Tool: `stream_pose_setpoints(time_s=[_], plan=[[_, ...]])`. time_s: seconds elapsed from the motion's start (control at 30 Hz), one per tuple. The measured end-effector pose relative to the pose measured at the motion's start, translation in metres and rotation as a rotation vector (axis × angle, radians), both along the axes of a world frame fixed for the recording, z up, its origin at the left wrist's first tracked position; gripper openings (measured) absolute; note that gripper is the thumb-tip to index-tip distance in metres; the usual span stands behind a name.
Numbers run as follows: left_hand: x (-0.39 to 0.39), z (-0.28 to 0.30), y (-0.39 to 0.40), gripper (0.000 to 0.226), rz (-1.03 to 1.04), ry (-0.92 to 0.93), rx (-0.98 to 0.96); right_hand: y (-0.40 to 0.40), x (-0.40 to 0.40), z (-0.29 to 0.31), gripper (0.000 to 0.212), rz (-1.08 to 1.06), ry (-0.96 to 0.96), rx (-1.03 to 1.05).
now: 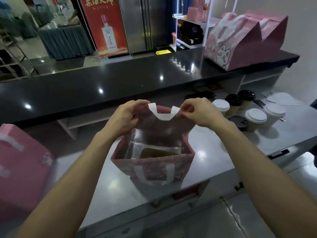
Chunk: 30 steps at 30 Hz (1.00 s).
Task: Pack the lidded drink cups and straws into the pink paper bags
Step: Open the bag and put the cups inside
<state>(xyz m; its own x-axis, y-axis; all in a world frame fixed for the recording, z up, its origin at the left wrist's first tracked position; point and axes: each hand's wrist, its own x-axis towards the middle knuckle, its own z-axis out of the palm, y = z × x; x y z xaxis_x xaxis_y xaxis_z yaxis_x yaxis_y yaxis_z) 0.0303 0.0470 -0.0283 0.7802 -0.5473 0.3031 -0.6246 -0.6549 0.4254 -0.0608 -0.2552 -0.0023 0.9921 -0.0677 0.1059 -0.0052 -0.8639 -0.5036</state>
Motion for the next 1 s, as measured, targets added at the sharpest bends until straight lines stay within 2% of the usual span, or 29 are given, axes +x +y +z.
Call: stream_pose_setpoints(time_s=[0.1, 0.23, 0.37, 0.6, 0.73, 0.8, 0.9, 1.0], plan=[[0.002, -0.008, -0.033, 0.08, 0.063, 0.068, -0.104, -0.041, -0.002, -0.008, 0.037, 0.029, 0.009, 0.094], [0.016, -0.018, -0.069, 0.078, 0.161, 0.113, -0.17, -0.09, 0.006, -0.019, 0.023, -0.06, -0.1, 0.15], [0.04, -0.025, -0.101, 0.076, 0.179, 0.119, -0.199, -0.131, 0.028, -0.024, 0.042, -0.139, -0.038, 0.139], [0.09, -0.038, -0.139, 0.071, 0.15, 0.105, -0.219, -0.186, 0.073, -0.039, 0.054, -0.185, 0.145, -0.116], [0.1, -0.041, -0.158, 0.07, 0.154, 0.118, -0.221, -0.21, 0.096, -0.067, 0.09, -0.145, 0.298, -0.218], [0.099, -0.043, -0.164, 0.072, 0.162, 0.121, -0.232, -0.223, 0.113, -0.082, 0.098, -0.095, 0.33, -0.321], [0.101, -0.043, -0.175, 0.072, 0.194, 0.118, -0.239, -0.248, 0.141, -0.102, 0.094, -0.021, 0.372, -0.464], [0.096, -0.043, -0.182, 0.075, 0.251, 0.118, -0.239, -0.258, 0.156, -0.113, 0.078, 0.051, 0.419, -0.486]])
